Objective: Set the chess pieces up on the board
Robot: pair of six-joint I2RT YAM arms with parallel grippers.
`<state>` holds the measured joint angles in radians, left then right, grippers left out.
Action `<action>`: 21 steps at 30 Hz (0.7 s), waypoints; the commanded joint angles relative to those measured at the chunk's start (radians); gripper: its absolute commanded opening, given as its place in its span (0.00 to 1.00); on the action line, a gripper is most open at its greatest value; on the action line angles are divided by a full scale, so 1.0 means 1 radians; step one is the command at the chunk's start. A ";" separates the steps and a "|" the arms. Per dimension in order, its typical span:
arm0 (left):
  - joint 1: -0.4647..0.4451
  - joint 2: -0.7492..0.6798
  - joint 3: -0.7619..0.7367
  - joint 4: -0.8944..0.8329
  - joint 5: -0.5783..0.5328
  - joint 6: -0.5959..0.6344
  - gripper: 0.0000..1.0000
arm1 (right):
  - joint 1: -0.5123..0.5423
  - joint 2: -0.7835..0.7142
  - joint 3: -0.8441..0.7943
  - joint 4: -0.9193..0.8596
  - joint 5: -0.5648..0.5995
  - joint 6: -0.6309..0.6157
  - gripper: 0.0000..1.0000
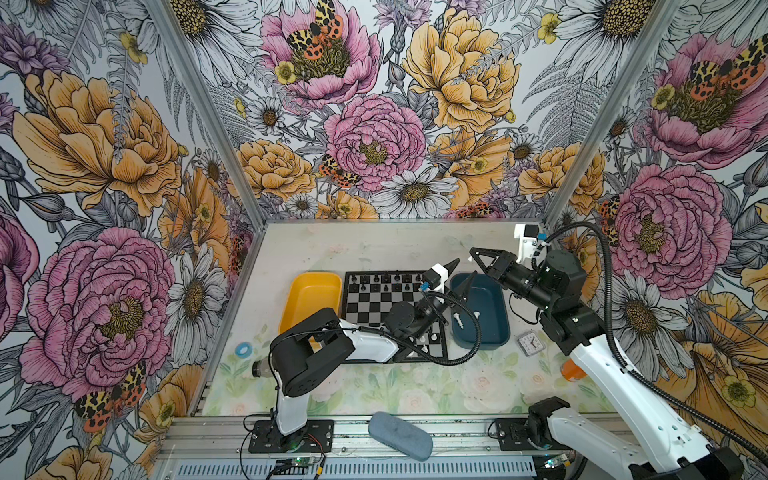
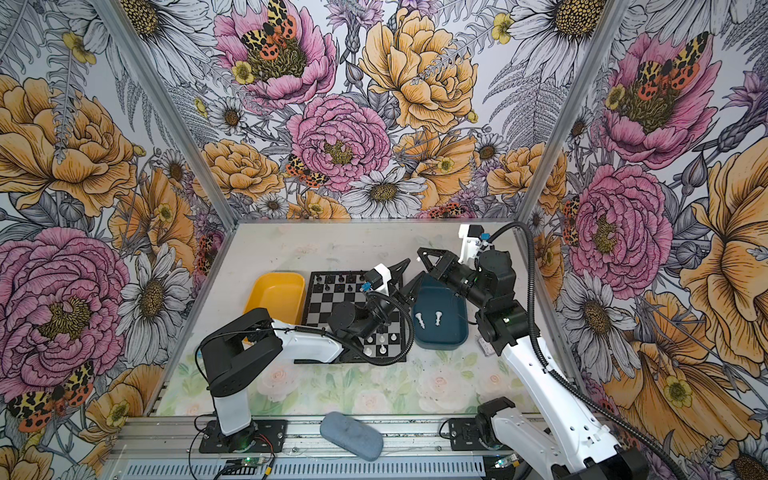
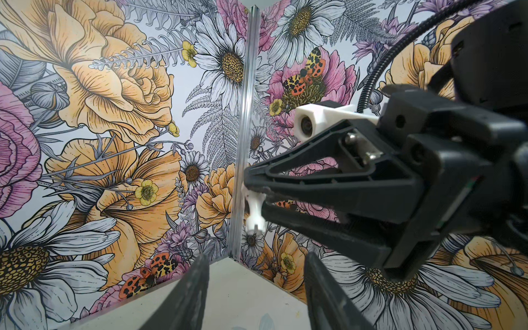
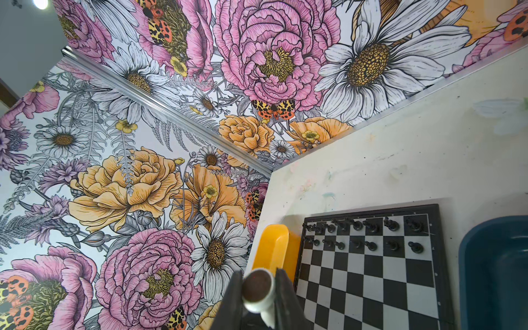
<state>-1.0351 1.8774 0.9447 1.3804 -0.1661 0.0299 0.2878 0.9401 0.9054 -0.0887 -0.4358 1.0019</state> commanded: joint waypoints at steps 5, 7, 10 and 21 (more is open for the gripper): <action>-0.010 0.009 0.037 0.033 -0.013 0.019 0.51 | -0.002 -0.032 -0.014 0.035 -0.017 0.021 0.00; -0.008 0.007 0.039 0.033 -0.014 0.021 0.50 | -0.002 -0.037 -0.022 0.036 -0.012 0.023 0.00; -0.008 0.002 0.039 0.034 -0.013 0.025 0.46 | -0.001 -0.041 -0.029 0.035 -0.013 0.026 0.00; -0.026 0.000 0.051 0.033 -0.013 0.056 0.37 | -0.001 -0.044 -0.051 0.059 -0.029 0.045 0.00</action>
<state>-1.0500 1.8812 0.9718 1.3815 -0.1688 0.0635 0.2878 0.9131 0.8642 -0.0658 -0.4435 1.0328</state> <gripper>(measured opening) 0.378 0.178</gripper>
